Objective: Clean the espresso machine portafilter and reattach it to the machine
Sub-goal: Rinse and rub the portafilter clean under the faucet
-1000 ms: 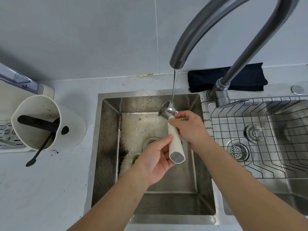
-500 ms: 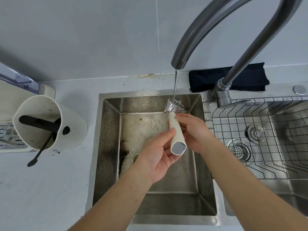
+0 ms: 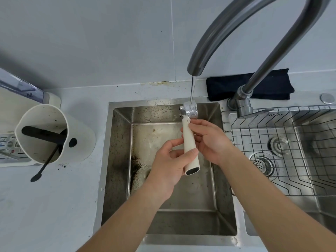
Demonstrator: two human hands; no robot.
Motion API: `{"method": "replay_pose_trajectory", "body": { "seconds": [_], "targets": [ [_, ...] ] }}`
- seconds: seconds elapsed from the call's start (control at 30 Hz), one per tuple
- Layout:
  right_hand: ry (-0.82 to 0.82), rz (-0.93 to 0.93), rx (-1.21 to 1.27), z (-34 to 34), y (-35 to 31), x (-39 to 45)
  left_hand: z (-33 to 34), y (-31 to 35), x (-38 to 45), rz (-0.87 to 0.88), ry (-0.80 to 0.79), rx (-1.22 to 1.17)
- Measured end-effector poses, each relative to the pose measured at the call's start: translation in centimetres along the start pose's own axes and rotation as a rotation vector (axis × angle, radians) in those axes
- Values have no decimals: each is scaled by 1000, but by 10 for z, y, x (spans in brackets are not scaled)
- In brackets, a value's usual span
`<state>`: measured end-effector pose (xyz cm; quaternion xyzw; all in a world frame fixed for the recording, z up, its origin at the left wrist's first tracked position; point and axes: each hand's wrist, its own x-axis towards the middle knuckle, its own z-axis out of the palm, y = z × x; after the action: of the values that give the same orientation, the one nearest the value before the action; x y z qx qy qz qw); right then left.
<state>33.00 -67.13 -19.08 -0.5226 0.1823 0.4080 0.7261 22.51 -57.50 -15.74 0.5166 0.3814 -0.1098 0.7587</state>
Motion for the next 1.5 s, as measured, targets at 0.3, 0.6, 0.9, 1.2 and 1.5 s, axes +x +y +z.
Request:
{"method": "replay_pose_trajectory", "body": {
  "seconds": [0.3,0.6,0.9,1.2,1.5],
  "targets": [
    [-49,-28,-64,-1,2,-7,-8,-21,-3,104,44,210],
    [-69,-76,-88,-7,21,-15,-14,-39,-2,142,21,399],
    [14,-197,-219,-2,26,-21,-8,-43,-1,203,28,519],
    [152,-322,-386,9,25,-22,-4,-39,0,208,47,576],
    [140,-318,-417,4,20,-21,-11,-43,11,196,-60,498]
  ]
}}
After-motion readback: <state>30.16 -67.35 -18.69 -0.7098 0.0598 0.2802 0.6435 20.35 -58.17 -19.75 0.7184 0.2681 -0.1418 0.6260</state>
